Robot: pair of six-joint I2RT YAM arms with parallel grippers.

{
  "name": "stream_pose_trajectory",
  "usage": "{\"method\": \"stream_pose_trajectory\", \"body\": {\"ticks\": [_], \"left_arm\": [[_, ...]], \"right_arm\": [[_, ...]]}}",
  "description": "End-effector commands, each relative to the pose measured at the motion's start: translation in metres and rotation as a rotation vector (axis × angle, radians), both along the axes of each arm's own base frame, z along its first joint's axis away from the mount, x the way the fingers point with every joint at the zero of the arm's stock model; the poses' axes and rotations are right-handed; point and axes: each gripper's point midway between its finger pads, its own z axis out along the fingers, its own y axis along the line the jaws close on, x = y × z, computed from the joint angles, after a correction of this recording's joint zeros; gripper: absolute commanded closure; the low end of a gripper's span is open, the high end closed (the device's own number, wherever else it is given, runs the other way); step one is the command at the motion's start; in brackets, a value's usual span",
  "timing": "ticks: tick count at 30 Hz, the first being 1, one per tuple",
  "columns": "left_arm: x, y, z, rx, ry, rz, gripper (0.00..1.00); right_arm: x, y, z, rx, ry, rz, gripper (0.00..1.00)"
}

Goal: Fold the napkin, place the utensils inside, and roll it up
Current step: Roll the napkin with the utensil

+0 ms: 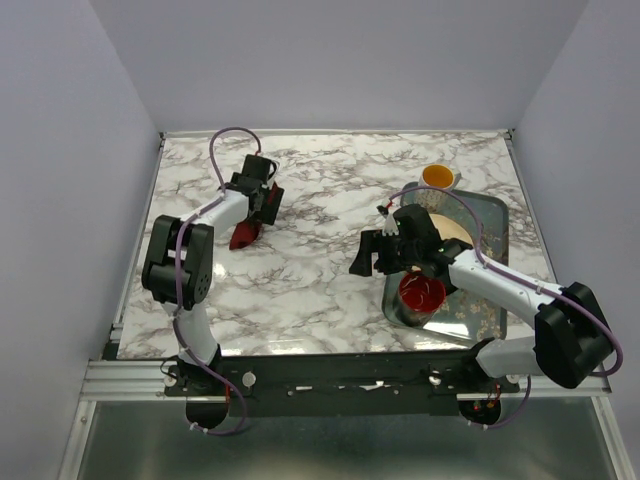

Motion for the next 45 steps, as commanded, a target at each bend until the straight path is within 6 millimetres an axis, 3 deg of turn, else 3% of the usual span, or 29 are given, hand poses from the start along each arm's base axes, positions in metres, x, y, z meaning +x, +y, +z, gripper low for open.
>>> {"method": "stream_pose_trajectory", "body": {"ticks": [1, 8, 11, 12, 15, 17, 21, 24, 28, 36, 41, 45], "left_arm": [[-0.006, -0.014, 0.022, -0.17, 0.006, 0.017, 0.01], [-0.008, -0.016, 0.033, -0.233, -0.011, 0.046, 0.02], [-0.006, -0.024, 0.036, -0.285, -0.002, 0.056, 0.11], [-0.007, -0.028, 0.038, -0.305, 0.008, 0.054, 0.21], [-0.004, -0.046, 0.044, -0.39, 0.006, 0.035, 0.37], [-0.002, -0.054, 0.045, -0.399, 0.006, 0.026, 0.36], [0.0, -0.065, 0.045, -0.39, 0.011, -0.007, 0.24], [-0.007, -0.079, 0.038, -0.375, 0.034, -0.05, 0.16], [-0.017, -0.101, 0.025, -0.35, 0.078, -0.131, 0.14], [-0.013, -0.127, -0.004, -0.298, 0.148, -0.114, 0.43], [-0.016, -0.129, -0.02, -0.275, 0.181, -0.1, 0.49], [-0.011, -0.123, -0.021, -0.248, 0.16, -0.089, 0.49]], "right_arm": [[0.004, 0.004, 0.005, 0.017, -0.017, 0.018, 0.13], [0.003, 0.007, 0.004, 0.022, -0.006, 0.023, 0.13], [0.003, 0.007, 0.003, 0.022, -0.002, 0.023, 0.13], [0.004, 0.007, 0.003, 0.023, -0.003, 0.021, 0.13], [0.003, 0.008, 0.001, 0.021, 0.003, 0.025, 0.13], [0.004, 0.009, 0.0, 0.022, 0.009, 0.024, 0.13], [0.004, 0.009, 0.002, 0.026, 0.005, 0.026, 0.13], [0.004, 0.009, 0.002, 0.024, 0.006, 0.025, 0.13], [0.004, 0.009, 0.001, 0.025, 0.011, 0.026, 0.13], [0.003, 0.009, 0.0, 0.027, 0.012, 0.023, 0.13], [0.002, 0.007, 0.0, 0.028, 0.012, 0.018, 0.13], [0.002, 0.007, -0.002, 0.024, 0.014, 0.018, 0.13]]}}
